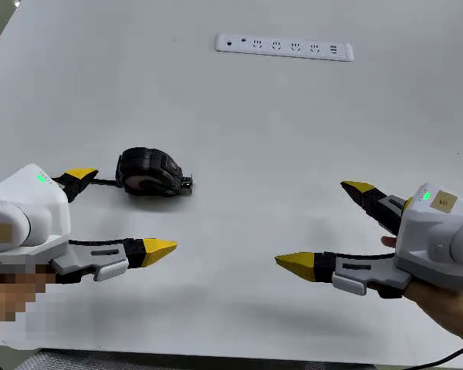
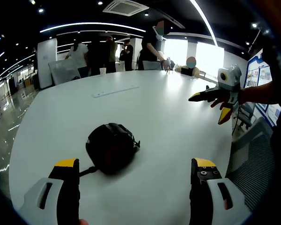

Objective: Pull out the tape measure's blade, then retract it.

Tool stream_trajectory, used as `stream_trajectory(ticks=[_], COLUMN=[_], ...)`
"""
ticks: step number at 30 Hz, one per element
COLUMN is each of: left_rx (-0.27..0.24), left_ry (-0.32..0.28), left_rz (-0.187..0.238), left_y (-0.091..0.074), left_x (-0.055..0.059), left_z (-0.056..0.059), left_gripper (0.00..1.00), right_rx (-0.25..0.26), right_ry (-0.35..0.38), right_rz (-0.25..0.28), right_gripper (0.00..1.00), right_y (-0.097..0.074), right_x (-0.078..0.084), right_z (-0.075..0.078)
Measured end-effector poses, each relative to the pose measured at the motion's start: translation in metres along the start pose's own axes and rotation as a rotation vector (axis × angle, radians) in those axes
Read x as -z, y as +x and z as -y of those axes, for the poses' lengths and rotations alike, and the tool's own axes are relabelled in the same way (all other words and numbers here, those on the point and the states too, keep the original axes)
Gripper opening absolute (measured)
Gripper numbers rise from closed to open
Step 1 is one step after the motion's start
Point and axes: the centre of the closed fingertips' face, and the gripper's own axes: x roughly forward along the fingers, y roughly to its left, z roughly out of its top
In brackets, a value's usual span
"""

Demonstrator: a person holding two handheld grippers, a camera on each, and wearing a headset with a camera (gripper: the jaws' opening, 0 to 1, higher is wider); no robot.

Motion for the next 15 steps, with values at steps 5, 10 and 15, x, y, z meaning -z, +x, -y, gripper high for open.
stream_trajectory(ticks=[5, 10, 15], left_rx=[0.006, 0.014, 0.024], left_ry=[-0.006, 0.006, 0.016], left_rz=[-0.003, -0.018, -0.031], left_y=[0.003, 0.005, 0.008], left_x=[-0.001, 0.001, 0.001], left_z=[-0.005, -0.01, -0.012], left_gripper=[0.97, 0.96, 0.96], right_rx=[-0.016, -0.03, -0.048], right_ry=[-0.01, -0.024, -0.055], right_rz=[-0.008, -0.018, -0.04], right_gripper=[0.99, 0.99, 0.99], right_y=[0.004, 0.008, 0.012], right_x=[-0.001, -0.002, 0.001], right_z=[-0.001, -0.002, -0.003])
